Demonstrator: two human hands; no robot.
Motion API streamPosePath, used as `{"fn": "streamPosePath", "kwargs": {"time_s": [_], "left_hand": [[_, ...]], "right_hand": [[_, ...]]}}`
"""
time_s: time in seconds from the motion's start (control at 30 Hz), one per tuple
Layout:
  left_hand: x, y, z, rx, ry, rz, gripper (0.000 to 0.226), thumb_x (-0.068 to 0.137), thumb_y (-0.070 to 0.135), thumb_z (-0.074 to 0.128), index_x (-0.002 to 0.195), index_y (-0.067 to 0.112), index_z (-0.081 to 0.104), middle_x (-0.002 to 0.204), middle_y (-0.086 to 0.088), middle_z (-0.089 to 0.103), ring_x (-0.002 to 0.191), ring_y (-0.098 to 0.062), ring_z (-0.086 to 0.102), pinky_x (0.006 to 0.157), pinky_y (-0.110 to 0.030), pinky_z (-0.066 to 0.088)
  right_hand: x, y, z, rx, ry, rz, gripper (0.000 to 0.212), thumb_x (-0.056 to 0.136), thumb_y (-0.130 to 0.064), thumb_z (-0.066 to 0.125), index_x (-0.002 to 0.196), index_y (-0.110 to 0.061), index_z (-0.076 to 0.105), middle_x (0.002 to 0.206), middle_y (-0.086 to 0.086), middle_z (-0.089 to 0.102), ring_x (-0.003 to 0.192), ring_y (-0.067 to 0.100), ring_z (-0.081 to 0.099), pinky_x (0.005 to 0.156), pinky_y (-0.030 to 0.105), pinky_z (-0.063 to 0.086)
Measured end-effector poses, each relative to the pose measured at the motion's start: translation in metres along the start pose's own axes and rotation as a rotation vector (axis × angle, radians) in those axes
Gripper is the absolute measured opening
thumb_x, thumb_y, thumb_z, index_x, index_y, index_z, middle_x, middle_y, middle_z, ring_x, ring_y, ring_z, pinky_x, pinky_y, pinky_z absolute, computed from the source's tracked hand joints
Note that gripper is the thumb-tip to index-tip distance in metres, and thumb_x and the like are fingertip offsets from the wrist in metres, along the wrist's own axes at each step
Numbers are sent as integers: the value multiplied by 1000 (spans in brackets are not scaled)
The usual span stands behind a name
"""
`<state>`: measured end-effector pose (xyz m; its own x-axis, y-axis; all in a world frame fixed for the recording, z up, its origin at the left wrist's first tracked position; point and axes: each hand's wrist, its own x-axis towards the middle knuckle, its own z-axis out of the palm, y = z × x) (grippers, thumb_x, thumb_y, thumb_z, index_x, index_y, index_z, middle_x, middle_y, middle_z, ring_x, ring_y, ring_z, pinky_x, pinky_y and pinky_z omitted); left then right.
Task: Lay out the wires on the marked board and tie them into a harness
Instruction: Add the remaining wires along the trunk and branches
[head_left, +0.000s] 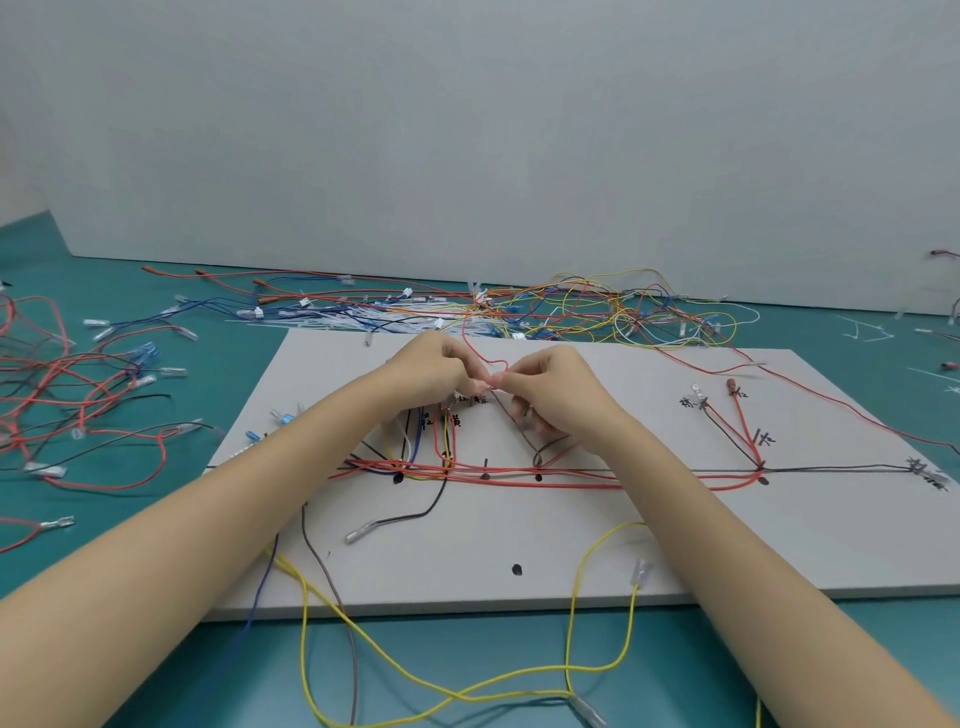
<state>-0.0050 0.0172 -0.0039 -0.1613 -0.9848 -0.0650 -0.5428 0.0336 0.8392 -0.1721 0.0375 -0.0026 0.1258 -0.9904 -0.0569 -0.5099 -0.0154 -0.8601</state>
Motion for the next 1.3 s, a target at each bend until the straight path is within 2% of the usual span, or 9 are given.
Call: {"fn": "streamPosePath", "kwargs": {"time_s": [0.07, 0.2, 0.33, 0.43, 0.57, 0.73, 0.83, 1.03, 1.3], "left_hand": [[0, -2, 0, -29, 24, 13, 12, 79, 8, 76, 76, 20, 77, 73, 6, 70, 74, -13, 58, 70, -25, 43], [0, -7, 2, 23, 117, 69, 11, 78, 8, 75, 83, 17, 77, 71, 8, 69, 59, 2, 58, 53, -12, 40], [-2, -3, 4, -95, 229, 63, 18, 81, 5, 68, 78, 22, 73, 85, 1, 72, 80, -11, 63, 69, -23, 48], [-3, 4, -2, -134, 215, 5, 19, 84, 11, 62, 73, 21, 74, 76, 3, 74, 75, -8, 60, 69, -25, 47], [-3, 11, 0, -110, 66, -82, 28, 89, 25, 57, 74, 5, 69, 68, -2, 71, 74, -18, 60, 80, -33, 51], [-2, 12, -1, -95, 24, -34, 20, 92, 22, 57, 75, 12, 62, 76, -7, 55, 79, -18, 50, 74, -29, 37], [-4, 10, 2, -17, 146, 109, 25, 98, 24, 56, 80, 13, 70, 84, -4, 69, 88, -22, 60, 82, -34, 42], [-4, 0, 7, -110, 261, 195, 25, 99, 12, 52, 77, 19, 62, 84, 1, 66, 62, -6, 67, 59, -23, 48], [-7, -7, -2, 66, 300, 248, 8, 87, 5, 66, 88, 13, 69, 80, -2, 71, 79, -17, 67, 77, -30, 51]], "right_hand": [[2, -1, 2, 16, 46, -6, 27, 89, -21, 69, 73, 0, 70, 51, 3, 59, 33, 11, 49, 35, 15, 34], [3, -9, 8, 138, 40, 25, 15, 89, -5, 67, 78, 4, 68, 64, 14, 65, 43, 13, 61, 40, 19, 46], [7, -19, 15, 147, 44, 56, 11, 90, -4, 64, 86, 6, 63, 65, 17, 64, 50, 22, 62, 55, 32, 59], [9, -25, 16, 107, 23, 65, 13, 91, -4, 63, 84, 6, 62, 68, 20, 65, 53, 27, 63, 63, 39, 61], [7, -29, 20, 36, -1, 19, 11, 90, 1, 54, 80, 0, 57, 74, 27, 67, 54, 29, 62, 54, 38, 58], [2, -21, 19, -4, -2, -57, 9, 90, -6, 61, 81, -4, 62, 70, 15, 66, 57, 20, 59, 48, 26, 48], [0, -20, 12, 3, -49, -81, 9, 90, -2, 60, 83, -6, 63, 71, 12, 63, 59, 19, 56, 52, 26, 49], [2, -22, -3, 45, -89, 22, 5, 84, 0, 68, 85, -3, 64, 70, 12, 62, 50, 19, 57, 52, 26, 54], [1, -23, -1, 157, -77, 171, 11, 81, 10, 66, 84, 0, 68, 72, 16, 65, 48, 14, 55, 41, 18, 46]]}}
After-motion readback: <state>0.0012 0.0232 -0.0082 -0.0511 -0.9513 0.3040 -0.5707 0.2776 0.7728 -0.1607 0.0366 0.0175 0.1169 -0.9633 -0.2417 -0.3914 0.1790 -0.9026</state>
